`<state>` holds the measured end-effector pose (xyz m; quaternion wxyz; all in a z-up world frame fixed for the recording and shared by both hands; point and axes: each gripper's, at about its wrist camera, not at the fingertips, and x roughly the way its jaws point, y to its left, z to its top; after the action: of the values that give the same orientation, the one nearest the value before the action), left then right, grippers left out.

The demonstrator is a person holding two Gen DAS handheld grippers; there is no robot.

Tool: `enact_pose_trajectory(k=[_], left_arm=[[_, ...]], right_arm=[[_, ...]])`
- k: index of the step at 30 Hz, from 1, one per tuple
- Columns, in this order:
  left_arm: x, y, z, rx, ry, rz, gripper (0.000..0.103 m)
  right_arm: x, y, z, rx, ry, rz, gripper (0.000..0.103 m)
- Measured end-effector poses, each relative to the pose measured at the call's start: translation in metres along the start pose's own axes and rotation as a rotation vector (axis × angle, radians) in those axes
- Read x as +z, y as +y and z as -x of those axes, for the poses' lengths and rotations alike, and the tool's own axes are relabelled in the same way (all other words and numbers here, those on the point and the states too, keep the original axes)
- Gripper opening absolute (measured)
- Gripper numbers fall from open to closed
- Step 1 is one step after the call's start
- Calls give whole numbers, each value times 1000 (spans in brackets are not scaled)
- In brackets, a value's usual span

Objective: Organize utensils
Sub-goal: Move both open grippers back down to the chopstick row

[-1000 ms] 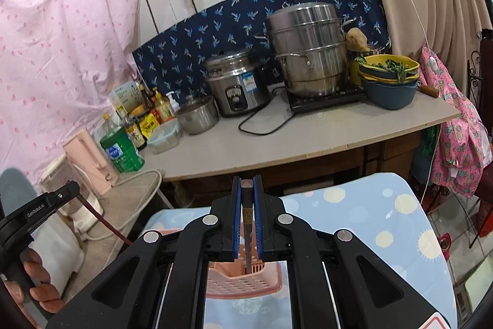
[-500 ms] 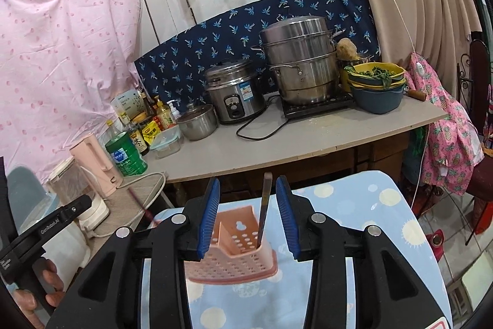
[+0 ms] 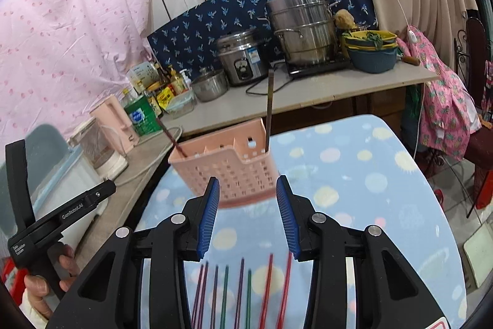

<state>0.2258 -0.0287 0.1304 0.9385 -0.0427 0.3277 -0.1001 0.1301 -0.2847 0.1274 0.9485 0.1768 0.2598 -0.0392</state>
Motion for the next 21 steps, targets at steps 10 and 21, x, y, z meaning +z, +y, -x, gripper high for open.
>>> enact_pose_trajectory(k=[10,21], left_arm=[[-59,4,22,28,48,-38,59],[-123,6,28,31,138,-65,59]], right_arm=[[-72,-4,24,-35,95,62,41],[-129,-8,31,-72,193,119,41]])
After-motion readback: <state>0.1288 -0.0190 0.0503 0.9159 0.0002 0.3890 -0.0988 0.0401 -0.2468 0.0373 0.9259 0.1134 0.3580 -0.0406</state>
